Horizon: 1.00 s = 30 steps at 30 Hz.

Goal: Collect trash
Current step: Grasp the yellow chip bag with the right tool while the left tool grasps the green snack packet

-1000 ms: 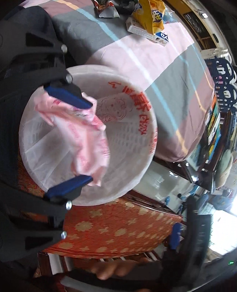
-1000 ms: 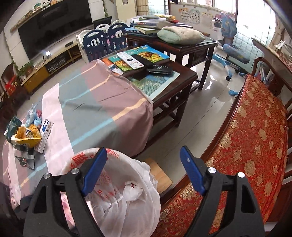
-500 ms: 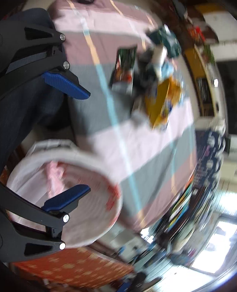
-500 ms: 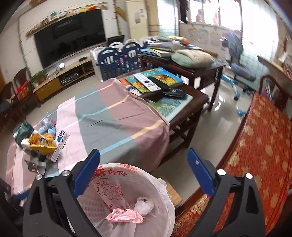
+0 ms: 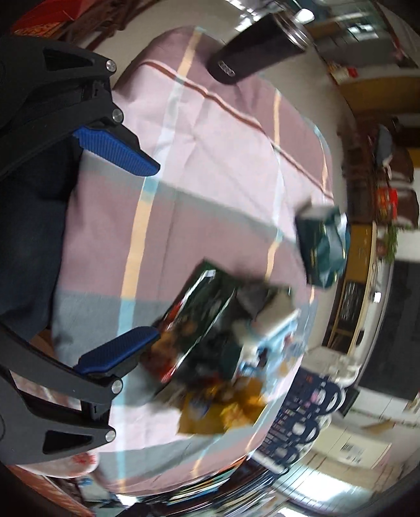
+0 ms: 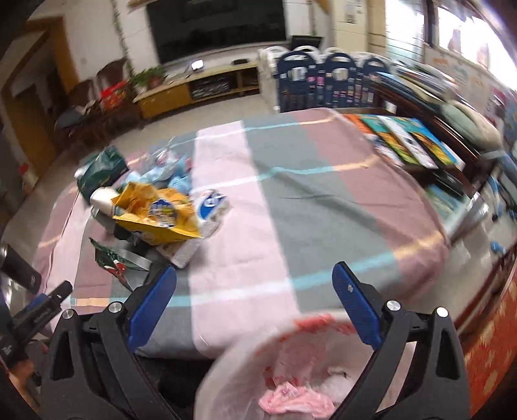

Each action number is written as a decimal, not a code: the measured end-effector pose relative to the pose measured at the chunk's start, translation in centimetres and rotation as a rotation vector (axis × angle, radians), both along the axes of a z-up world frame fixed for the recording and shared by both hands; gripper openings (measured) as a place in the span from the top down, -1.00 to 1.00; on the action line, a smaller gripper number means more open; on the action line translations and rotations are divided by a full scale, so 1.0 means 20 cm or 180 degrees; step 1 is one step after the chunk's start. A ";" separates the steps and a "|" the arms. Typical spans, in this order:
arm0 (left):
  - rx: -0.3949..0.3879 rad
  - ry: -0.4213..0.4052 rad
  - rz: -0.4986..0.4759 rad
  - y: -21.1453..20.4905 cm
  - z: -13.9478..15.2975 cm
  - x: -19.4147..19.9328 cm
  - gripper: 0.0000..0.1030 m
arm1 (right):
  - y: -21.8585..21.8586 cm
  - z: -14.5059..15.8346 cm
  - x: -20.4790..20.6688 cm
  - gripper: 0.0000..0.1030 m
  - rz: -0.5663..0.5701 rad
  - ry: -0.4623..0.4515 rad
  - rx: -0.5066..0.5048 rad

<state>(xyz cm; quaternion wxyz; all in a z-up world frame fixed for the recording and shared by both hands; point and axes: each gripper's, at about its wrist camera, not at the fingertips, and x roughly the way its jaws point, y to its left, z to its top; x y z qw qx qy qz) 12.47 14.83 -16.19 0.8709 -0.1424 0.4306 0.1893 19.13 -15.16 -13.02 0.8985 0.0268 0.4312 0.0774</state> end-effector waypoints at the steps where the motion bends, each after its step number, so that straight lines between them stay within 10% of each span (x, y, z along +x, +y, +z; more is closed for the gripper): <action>1: -0.0023 -0.0006 0.0063 0.05 -0.01 0.00 -0.82 | 0.07 -0.01 0.05 -0.85 0.0076 0.0007 -0.0047; 14: -0.0465 0.0099 0.0181 0.19 -0.17 0.01 -0.85 | 0.73 -0.20 0.32 -0.81 0.0806 -0.0073 -0.0837; 18: -0.0527 0.0117 0.0191 0.20 -0.18 0.01 -0.86 | 0.75 -0.26 0.33 0.41 0.0939 0.0075 -0.0873; 30: -0.0611 0.0120 0.0258 0.21 -0.19 -0.01 -0.86 | 0.47 -0.09 0.00 0.54 0.1106 0.0311 0.0194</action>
